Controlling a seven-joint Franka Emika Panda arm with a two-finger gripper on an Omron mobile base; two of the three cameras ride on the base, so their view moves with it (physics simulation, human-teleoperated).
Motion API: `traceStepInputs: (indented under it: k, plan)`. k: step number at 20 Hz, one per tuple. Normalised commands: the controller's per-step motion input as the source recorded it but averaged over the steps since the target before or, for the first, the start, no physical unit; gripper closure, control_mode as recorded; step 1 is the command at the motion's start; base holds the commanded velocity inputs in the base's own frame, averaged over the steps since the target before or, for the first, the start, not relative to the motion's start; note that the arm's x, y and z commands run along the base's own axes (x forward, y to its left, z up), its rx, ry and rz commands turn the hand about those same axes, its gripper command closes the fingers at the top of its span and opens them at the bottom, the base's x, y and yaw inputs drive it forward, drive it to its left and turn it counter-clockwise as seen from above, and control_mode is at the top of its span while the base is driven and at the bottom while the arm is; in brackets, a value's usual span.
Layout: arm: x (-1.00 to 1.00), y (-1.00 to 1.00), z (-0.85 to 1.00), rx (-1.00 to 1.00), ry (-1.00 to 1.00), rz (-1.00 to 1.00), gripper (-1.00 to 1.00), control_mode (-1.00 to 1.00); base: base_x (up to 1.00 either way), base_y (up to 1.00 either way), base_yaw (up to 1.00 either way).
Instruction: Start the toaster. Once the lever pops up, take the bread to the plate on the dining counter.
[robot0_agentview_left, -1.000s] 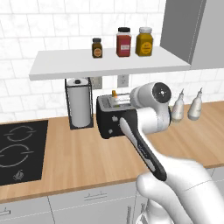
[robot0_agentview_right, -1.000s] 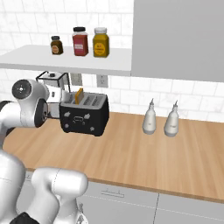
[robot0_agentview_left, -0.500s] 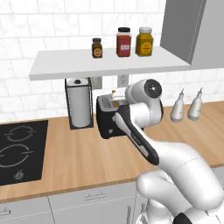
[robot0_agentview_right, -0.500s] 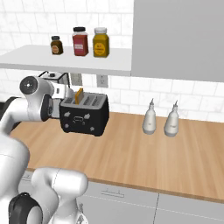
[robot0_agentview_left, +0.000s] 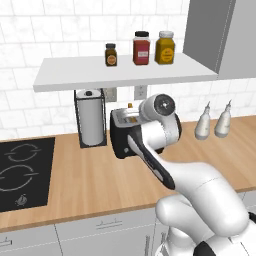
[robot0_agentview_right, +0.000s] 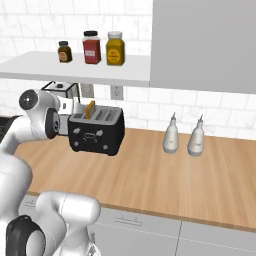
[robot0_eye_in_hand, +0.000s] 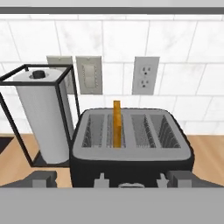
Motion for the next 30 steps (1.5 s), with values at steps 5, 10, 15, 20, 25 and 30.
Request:
traceStepInputs:
  k: [5, 10, 15, 20, 25, 30]
  plan:
    - [0.05, 0.00, -0.03, 0.00, 0.06, 0.00, -1.00, -1.00, 0.00, 0.00, 0.00]
    - [0.06, 0.00, -0.05, 0.00, 0.05, -0.01, -1.00, -1.00, 0.00, 0.00, 0.00]
    - [0.08, 0.00, -0.04, 0.00, 0.06, -0.02, -1.00, -1.00, 0.00, 0.00, 0.00]
    - [0.20, -0.03, -0.09, 0.00, 0.05, -0.02, -1.00, -1.00, 0.00, 0.00, 0.00]
    - [0.13, -0.16, -0.05, 0.00, 0.00, -0.02, -1.00, -1.00, 0.00, 0.00, 0.00]
    - [0.12, -0.07, -0.03, 0.00, 0.00, -0.01, -1.00, -1.00, 0.00, 0.00, 0.00]
